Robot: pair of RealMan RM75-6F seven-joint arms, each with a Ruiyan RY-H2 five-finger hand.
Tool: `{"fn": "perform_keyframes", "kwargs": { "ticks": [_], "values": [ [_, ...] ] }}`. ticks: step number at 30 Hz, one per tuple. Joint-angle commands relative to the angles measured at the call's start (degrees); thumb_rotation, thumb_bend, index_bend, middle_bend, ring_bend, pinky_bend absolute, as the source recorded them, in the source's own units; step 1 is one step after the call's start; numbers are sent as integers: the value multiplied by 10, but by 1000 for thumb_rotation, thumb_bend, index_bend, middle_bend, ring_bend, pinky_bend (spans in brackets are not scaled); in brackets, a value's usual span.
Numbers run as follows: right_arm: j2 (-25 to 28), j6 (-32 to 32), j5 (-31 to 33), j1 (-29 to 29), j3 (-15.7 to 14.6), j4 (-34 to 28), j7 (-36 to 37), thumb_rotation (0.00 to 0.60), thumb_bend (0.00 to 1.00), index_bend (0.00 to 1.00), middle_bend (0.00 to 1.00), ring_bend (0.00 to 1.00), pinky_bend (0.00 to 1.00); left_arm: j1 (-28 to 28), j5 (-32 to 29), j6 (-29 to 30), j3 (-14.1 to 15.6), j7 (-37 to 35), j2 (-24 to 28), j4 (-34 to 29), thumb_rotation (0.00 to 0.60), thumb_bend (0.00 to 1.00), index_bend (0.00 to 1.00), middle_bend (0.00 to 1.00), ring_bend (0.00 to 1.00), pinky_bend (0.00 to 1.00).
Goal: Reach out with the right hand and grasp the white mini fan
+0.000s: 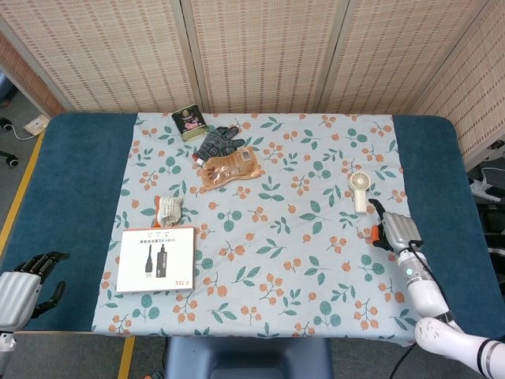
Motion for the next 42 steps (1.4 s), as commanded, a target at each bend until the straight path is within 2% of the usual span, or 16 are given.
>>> {"fn": "perform_keyframes", "kwargs": {
  "ticks": [1,8,16,28,42],
  "values": [
    [-28,-15,19,21,7,36,8,600,648,66,835,659,635,0,0,-1,0,0,0,0,600,441,264,284,298,493],
    [-63,-51,11,40,4,82,43,600,649,66,835,659,635,-2,1,-10,3,6,2,-5,600,442,264,286,299,496],
    [-96,-47,-3,53,2,125,60,600,653,66,836,660,635,-1,1,-9,4,6,4,-6,600,442,264,286,300,498],
    [-113,-29,97,93,-1,167,-30,600,664,54,840,664,635,0,4,-10,4,5,6,-8,600,442,264,286,300,499],
    [-129,-74,159,117,2,215,-40,600,669,55,840,664,635,-1,1,-16,4,11,5,-10,600,441,264,287,300,499]
  ]
}}
